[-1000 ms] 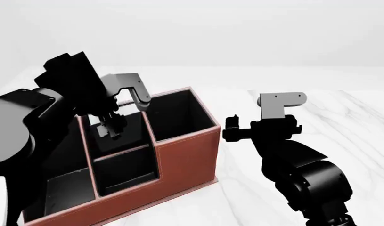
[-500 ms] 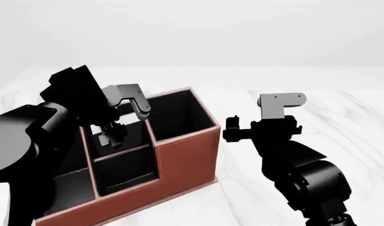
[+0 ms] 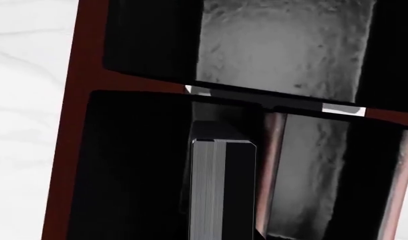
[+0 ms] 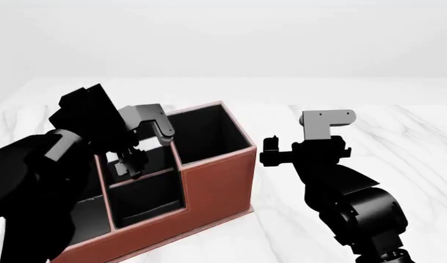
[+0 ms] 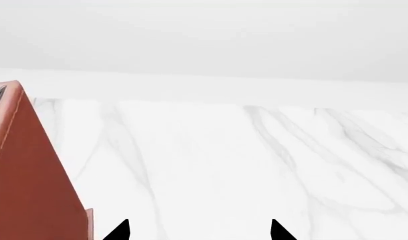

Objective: Pick up the book and place it in the front compartment of the caddy.

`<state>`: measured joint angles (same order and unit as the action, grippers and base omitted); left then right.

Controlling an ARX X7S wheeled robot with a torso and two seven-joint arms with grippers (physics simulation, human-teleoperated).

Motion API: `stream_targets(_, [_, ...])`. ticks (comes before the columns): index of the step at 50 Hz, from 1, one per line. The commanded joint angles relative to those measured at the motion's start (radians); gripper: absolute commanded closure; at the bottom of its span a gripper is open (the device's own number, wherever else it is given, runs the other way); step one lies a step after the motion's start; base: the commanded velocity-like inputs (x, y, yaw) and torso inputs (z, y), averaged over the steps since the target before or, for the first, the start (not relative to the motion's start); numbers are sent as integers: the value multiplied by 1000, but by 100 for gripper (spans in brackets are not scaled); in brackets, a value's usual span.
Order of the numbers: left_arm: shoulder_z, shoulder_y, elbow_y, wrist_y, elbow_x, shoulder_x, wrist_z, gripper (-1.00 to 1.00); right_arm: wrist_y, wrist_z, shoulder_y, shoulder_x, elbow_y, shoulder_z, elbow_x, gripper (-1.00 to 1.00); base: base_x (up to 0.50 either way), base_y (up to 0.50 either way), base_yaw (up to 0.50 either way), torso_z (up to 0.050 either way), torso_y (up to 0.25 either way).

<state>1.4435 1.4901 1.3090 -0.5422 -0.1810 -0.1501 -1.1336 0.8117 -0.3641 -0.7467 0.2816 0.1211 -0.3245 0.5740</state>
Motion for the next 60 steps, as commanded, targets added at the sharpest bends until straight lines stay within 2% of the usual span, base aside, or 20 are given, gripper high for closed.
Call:
stream_targets(1, [-79, 5, -1, -7, 83, 1, 10, 100, -2, 0, -1, 3, 1, 0, 5, -100, 0, 0, 0, 0, 0])
stream_targets(2, [-85, 6, -1, -11, 86, 1, 11, 100, -3, -1, -1, 2, 2, -1, 4, -100, 0, 0, 0, 0, 0])
stream_targets(3, [-88, 7, -1, -14, 92, 2, 11, -100, -3, -1, 0, 3, 0, -1, 4, -100, 0, 0, 0, 10, 0])
stream_targets(14, [-102, 63, -2, -25, 131, 7, 6, -100, -1, -4, 0, 3, -6, -2, 11, -100, 0, 0, 0, 0, 0])
stream_targets(25, [-64, 192, -23, -63, 172, 28, -54, -100, 15, -14, 7, 9, -43, 4, 28, -100, 0, 0, 0, 0, 1])
stream_targets(27, [-67, 219, -227, -197, 168, -32, -74, -100, 22, -18, 7, 11, -57, 4, 32, -100, 0, 0, 0, 0, 5])
stream_targets(30, [-67, 230, -413, -332, 166, -91, -88, -100, 30, -22, 6, 11, -70, 4, 37, -100, 0, 0, 0, 0, 0])
stream_targets(37, [-100, 265, -627, -506, 139, -149, -110, -100, 68, -44, 9, 17, -143, 10, 62, -100, 0, 0, 0, 0, 0])
stream_targets(44, [-110, 278, -753, -597, 128, -185, -117, -100, 91, -59, 8, 17, -179, 13, 77, -100, 0, 0, 0, 0, 0])
stream_targets(47, [-163, 275, -818, -665, 109, -204, -95, -100, 102, -67, 5, 18, -199, 17, 86, -100, 0, 0, 0, 0, 0])
stream_targets(49, [-276, 254, -905, -759, 80, -221, -43, -100, 115, -81, -2, 18, -227, 23, 93, -100, 0, 0, 0, 0, 0])
stream_targets(53, [-419, 213, -1048, -873, 57, -241, 26, -100, 106, -112, -9, 14, -279, 41, 94, -100, 0, 0, 0, 0, 0])
stream_targets(56, [-632, 147, -1169, -952, 57, -229, 120, -100, 102, -134, -9, 12, -329, 55, 99, -100, 0, 0, 0, 0, 0])
stream_targets(60, [-648, 98, -1306, -1028, 38, -287, 180, -100, 66, -152, 0, 14, -390, 78, 95, -100, 0, 0, 0, 0, 0])
